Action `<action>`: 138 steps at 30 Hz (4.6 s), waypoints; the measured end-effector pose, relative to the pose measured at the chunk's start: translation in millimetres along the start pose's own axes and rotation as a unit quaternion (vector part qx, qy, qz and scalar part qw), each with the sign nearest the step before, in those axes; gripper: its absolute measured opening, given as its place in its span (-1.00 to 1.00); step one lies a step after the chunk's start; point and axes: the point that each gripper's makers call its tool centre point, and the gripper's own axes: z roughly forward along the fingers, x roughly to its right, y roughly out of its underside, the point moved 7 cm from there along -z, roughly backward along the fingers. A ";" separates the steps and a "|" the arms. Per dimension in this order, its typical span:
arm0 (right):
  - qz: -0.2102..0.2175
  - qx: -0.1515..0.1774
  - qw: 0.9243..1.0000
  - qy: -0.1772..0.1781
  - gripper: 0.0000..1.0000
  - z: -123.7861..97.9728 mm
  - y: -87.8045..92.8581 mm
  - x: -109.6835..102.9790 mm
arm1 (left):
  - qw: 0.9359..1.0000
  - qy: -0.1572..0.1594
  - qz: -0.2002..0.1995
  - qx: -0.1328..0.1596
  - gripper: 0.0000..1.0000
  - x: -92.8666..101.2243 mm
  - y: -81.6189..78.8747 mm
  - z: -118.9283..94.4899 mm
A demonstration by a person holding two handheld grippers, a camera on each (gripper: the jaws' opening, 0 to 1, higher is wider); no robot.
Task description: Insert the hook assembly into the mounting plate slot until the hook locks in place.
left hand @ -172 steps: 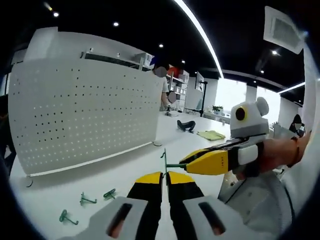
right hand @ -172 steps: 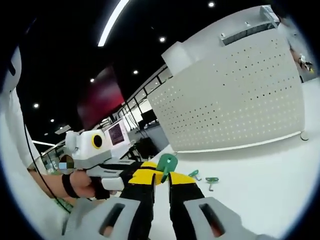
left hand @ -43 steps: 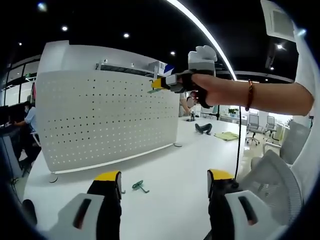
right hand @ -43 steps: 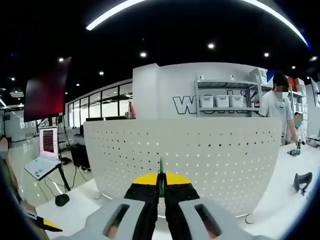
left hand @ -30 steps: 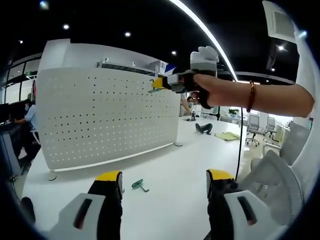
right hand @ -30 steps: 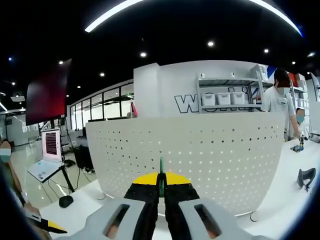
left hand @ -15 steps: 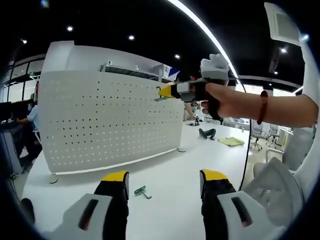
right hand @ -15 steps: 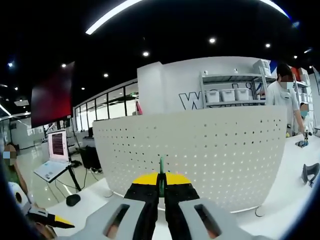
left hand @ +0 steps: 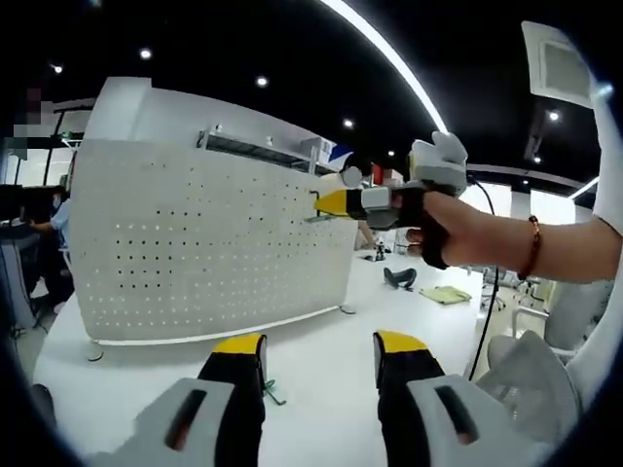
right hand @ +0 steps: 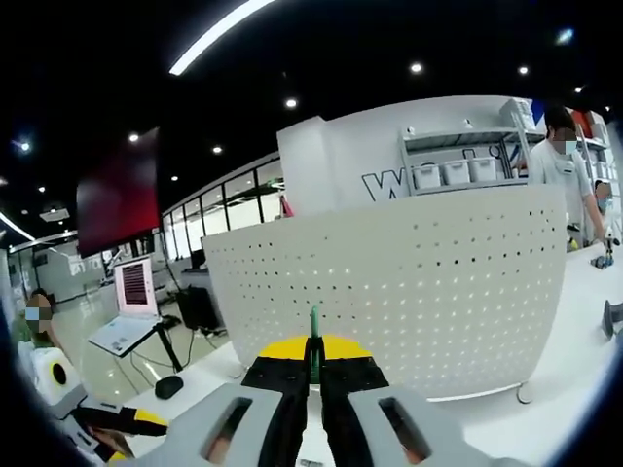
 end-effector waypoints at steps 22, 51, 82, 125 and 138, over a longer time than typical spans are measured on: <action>0.063 -0.021 0.996 -0.051 -0.97 -14.2 23.6 -34.5 | 1.000 0.007 0.025 0.001 -0.23 4.9 -19.0 19.6; 0.136 -0.034 0.984 -0.106 -0.97 -22.3 46.1 -78.2 | 0.998 -0.016 -0.018 0.061 -0.34 0.7 -32.2 22.6; 0.235 -0.025 0.961 -0.143 -0.97 -33.3 47.9 -81.2 | 0.998 0.012 0.015 0.061 -0.64 -1.0 -35.1 15.7; 0.155 -0.084 0.963 -0.205 -0.96 -33.1 49.2 -86.8 | 0.992 0.035 0.117 0.022 -0.91 -12.8 -39.1 9.5; 0.143 -0.102 0.965 -0.197 -1.00 -32.5 47.6 -89.2 | 0.992 0.030 0.118 0.025 -0.87 -14.9 -39.9 10.0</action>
